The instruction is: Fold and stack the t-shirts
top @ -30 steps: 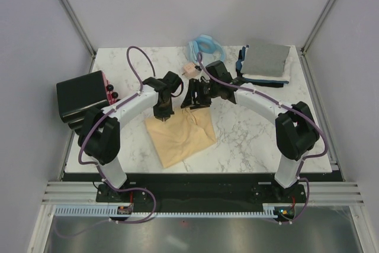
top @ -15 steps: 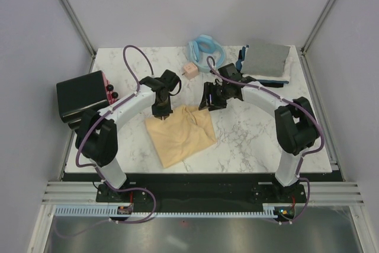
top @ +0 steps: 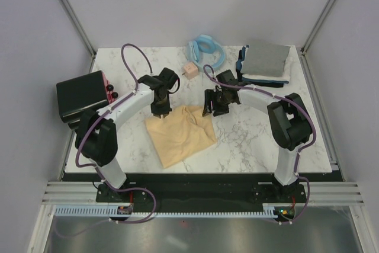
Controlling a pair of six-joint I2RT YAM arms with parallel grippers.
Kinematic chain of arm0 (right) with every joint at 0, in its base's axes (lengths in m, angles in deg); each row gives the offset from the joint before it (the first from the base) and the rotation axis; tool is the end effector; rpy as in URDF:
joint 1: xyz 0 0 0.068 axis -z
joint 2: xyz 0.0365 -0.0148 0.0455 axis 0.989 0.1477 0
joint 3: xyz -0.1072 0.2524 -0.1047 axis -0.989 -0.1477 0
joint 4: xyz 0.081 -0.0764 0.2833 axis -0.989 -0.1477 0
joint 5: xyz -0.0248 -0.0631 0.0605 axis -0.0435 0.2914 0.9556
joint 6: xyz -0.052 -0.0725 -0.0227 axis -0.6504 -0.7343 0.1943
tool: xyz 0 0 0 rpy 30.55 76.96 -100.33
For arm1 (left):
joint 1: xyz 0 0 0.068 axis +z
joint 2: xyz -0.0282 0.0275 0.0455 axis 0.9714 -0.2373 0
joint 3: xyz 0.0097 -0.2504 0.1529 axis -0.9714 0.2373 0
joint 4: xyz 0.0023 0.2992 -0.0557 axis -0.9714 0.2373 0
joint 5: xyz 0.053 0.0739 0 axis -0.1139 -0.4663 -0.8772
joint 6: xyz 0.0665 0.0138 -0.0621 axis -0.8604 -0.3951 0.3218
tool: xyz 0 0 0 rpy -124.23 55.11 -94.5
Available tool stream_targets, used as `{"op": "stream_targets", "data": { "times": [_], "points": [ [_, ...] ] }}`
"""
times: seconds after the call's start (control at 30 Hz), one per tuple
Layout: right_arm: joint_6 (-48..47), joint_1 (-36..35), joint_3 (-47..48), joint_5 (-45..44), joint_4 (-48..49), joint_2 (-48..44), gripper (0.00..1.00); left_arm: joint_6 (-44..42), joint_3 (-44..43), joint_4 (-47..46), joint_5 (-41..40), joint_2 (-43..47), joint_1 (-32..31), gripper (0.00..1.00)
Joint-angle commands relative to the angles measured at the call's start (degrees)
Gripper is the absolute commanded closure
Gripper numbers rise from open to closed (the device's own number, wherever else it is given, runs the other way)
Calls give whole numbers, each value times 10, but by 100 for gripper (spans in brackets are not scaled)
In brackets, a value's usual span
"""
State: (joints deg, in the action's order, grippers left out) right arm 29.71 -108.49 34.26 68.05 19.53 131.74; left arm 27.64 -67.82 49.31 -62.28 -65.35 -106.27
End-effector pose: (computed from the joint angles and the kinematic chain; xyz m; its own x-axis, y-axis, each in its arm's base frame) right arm 0.3994 0.2342 0.1249 -0.9410 -0.0590 -0.3331 -0.2163 0.8620 0.4584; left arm 0.3483 -0.1775 0.2040 -0.9327 -0.1112 -0.3430 -0.1365 0.9894 0.0505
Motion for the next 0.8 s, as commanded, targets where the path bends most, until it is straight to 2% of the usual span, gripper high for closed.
{"op": "stream_targets", "data": {
  "times": [0.0, 0.07, 0.13, 0.27, 0.43, 0.6, 0.63, 0.77],
  "points": [
    [-21, 1, -2, -29, 16, -5, 34, -25, -44, -8, 1, -7, 9, 75],
    [-21, 2, -2, -21, 19, 3, 33, -35, -67, -12, 0, -24, 13, 73],
    [-22, 2, -1, -18, 20, 15, 32, -46, -95, -13, 0, -38, 16, 64],
    [-16, 2, -5, -17, 35, 22, 31, -73, -134, -27, 12, -69, 18, 63],
    [-9, 2, 1, -10, 37, 40, 29, -116, -171, -41, 67, -120, 21, 63],
    [6, 2, 0, -7, 43, 47, 28, -149, -156, -67, 130, -111, 21, 62],
    [8, 2, 0, -6, 45, 47, 28, -163, -141, -71, 130, -104, 21, 60],
    [18, 3, 3, -2, 48, 54, 28, -184, -109, -87, 147, -96, 32, 59]
  ]
}}
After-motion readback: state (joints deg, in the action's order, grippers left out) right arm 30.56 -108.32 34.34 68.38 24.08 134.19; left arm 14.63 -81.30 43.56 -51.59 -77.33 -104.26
